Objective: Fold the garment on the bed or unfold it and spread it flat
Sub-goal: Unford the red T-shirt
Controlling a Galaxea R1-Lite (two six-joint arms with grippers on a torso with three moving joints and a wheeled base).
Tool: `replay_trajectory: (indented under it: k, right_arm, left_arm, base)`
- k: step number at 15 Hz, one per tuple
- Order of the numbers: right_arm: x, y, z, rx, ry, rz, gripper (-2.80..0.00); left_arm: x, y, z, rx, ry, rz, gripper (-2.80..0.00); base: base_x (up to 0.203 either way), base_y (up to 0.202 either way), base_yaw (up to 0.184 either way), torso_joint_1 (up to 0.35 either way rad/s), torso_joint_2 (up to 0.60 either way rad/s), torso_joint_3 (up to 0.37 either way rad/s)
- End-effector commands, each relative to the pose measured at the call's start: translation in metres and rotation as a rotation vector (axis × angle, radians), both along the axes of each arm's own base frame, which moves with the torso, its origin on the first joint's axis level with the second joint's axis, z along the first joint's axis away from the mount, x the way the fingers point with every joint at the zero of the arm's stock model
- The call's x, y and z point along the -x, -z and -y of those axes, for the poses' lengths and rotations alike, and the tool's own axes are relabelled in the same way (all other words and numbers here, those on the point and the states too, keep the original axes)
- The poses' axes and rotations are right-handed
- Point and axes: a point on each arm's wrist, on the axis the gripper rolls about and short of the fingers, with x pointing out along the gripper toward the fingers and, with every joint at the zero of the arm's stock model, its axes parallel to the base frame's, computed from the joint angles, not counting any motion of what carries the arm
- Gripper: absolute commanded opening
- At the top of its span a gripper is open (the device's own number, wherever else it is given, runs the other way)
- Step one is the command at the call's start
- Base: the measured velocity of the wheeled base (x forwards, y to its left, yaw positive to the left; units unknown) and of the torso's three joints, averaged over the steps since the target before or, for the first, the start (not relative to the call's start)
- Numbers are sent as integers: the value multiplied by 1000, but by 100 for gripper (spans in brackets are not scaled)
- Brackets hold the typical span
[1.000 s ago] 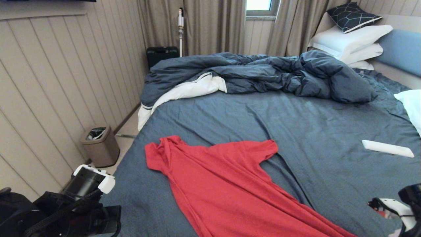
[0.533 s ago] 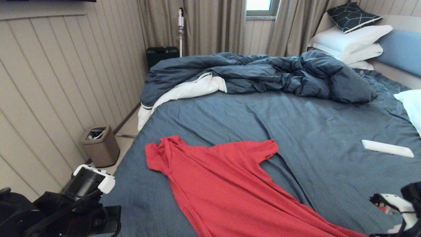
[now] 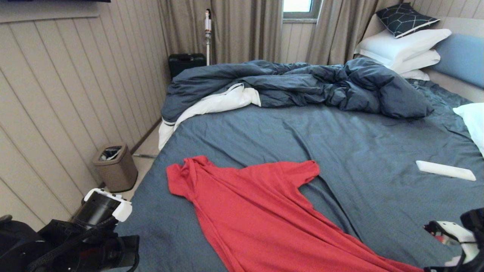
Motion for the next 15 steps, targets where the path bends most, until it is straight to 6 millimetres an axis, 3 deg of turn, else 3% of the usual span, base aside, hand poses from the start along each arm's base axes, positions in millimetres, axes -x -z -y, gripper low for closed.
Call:
replay_trajectory:
  k: [1,13,14,15]
  right_arm:
    - [0,0,0,-1,1,0,-280]
    - [-10,7,2,-8,7,-33,-280]
    - [-10,7,2,-8,7,-33,-10]
    - [-10,7,2,-8,5,-30,0]
  left_arm:
    - [0,0,0,1,-4,2,-280]
    - [0,0,0,9,-9,11,-280]
    - [0,0,0,9,-9,11,-280]
    - [-1,0,1,9,-9,11,-280]
  base:
    - [0,0,0,0,0,0]
    - [0,0,0,0,0,0]
    - [0,0,0,0,0,0]
    - [0,0,0,0,0,0]
